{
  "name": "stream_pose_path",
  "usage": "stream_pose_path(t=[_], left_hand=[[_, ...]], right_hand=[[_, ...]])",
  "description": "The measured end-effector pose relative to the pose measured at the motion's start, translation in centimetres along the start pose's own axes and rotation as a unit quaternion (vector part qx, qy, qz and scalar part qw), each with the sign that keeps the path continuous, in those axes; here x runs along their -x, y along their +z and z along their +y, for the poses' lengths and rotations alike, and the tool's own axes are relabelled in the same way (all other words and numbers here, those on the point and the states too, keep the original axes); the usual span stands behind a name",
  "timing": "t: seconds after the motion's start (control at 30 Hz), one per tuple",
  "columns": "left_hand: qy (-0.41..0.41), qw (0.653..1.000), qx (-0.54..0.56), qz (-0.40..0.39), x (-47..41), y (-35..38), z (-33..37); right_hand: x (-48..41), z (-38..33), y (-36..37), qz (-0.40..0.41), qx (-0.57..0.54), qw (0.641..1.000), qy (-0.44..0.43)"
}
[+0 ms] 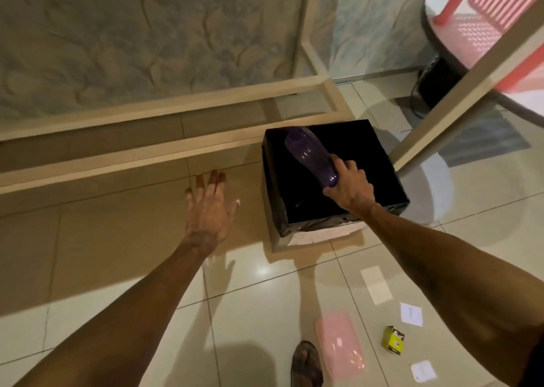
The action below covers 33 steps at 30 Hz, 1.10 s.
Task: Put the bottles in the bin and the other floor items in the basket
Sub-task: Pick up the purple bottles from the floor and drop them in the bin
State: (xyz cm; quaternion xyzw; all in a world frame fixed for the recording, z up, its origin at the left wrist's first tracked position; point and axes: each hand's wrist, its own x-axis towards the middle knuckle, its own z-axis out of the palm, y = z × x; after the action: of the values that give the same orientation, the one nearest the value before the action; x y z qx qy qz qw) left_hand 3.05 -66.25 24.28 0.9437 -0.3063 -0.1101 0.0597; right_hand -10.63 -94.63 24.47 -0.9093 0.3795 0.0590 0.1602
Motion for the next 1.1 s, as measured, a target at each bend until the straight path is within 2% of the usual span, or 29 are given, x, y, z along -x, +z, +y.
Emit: stream_pose_path(t=[0.17, 0.33, 0.43, 0.6, 0.73, 0.87, 1.1], left_hand=[[-0.002, 1.000, 0.013, 0.016, -1.6, 2.3, 2.9], [-0.019, 1.000, -0.019, 0.011, -3.6, 5.3, 3.0], [-0.029, 0.999, -0.042, 0.004, -4.8, 7.3, 2.3], [-0.053, 0.996, -0.073, -0.020, -5.7, 11.1, 0.4], [-0.077, 0.992, -0.090, -0.035, -5.2, 12.5, -0.1], [-0.088, 0.992, -0.082, -0.050, -3.9, 11.3, 1.0], [-0.067, 0.994, -0.066, -0.048, -1.7, 5.9, 3.5]], right_hand=[[-3.3, 4.4, 0.8, -0.044, 0.082, 0.996, 0.012], [-6.5, 6.8, 4.5, -0.072, 0.205, 0.975, -0.053], [-8.8, 8.1, 7.9, -0.093, 0.241, 0.964, -0.070], [-12.1, 9.5, 13.9, -0.119, 0.215, 0.969, -0.036], [-12.7, 10.0, 15.8, -0.124, 0.178, 0.976, -0.031], [-11.2, 9.5, 14.4, -0.131, 0.183, 0.974, -0.023], [-7.2, 7.2, 8.3, -0.097, 0.143, 0.984, -0.044]])
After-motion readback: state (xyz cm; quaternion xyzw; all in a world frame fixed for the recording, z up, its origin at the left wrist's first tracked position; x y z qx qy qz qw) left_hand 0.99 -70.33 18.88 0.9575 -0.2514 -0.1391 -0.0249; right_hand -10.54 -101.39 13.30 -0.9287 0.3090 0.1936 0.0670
